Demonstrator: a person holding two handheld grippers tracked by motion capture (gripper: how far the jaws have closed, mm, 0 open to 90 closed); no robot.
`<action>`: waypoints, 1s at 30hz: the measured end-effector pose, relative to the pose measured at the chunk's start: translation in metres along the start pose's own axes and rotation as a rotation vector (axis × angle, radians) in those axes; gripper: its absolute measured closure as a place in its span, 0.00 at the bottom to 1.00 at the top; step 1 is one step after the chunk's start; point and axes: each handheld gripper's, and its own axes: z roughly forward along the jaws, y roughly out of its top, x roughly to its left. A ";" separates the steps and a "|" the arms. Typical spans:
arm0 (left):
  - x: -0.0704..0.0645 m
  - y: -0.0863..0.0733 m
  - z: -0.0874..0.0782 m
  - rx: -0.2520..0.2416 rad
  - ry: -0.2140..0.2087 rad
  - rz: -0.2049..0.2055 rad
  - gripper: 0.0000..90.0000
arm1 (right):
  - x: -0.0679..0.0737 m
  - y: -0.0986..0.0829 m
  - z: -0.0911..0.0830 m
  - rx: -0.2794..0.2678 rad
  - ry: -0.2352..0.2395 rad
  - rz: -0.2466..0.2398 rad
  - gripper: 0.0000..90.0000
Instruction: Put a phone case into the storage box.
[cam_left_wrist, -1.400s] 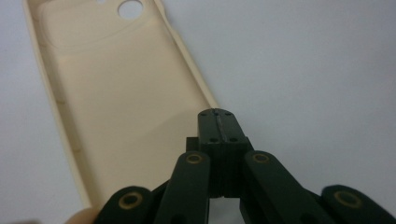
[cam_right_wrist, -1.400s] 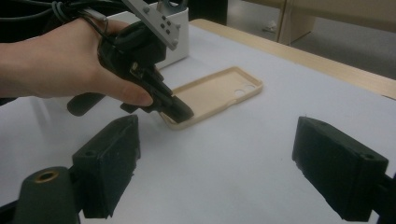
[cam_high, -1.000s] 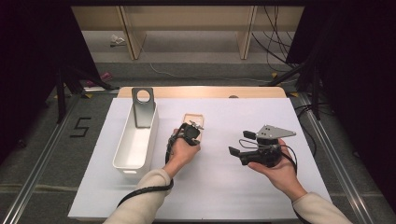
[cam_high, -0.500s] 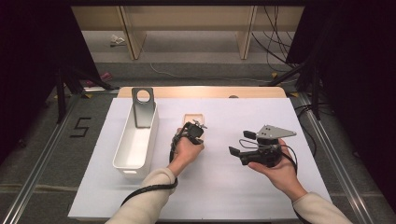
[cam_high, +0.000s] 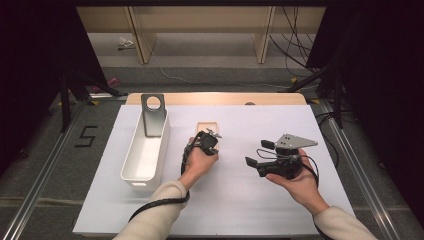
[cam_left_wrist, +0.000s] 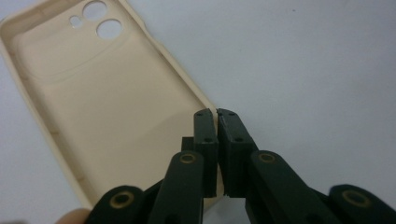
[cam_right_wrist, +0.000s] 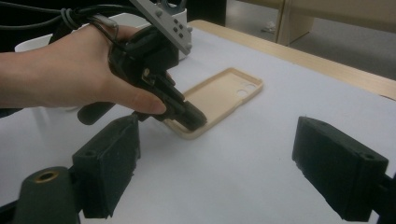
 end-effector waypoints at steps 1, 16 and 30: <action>0.001 0.000 -0.002 -0.009 0.000 0.003 0.94 | 0.000 0.000 0.000 -0.001 -0.001 0.000 0.18; 0.017 -0.002 -0.048 -0.156 0.022 0.057 0.69 | -0.001 0.000 -0.002 -0.005 -0.009 0.013 0.18; 0.027 -0.003 -0.067 -0.194 0.053 0.089 0.59 | -0.008 -0.005 -0.015 -0.019 -0.032 0.032 0.18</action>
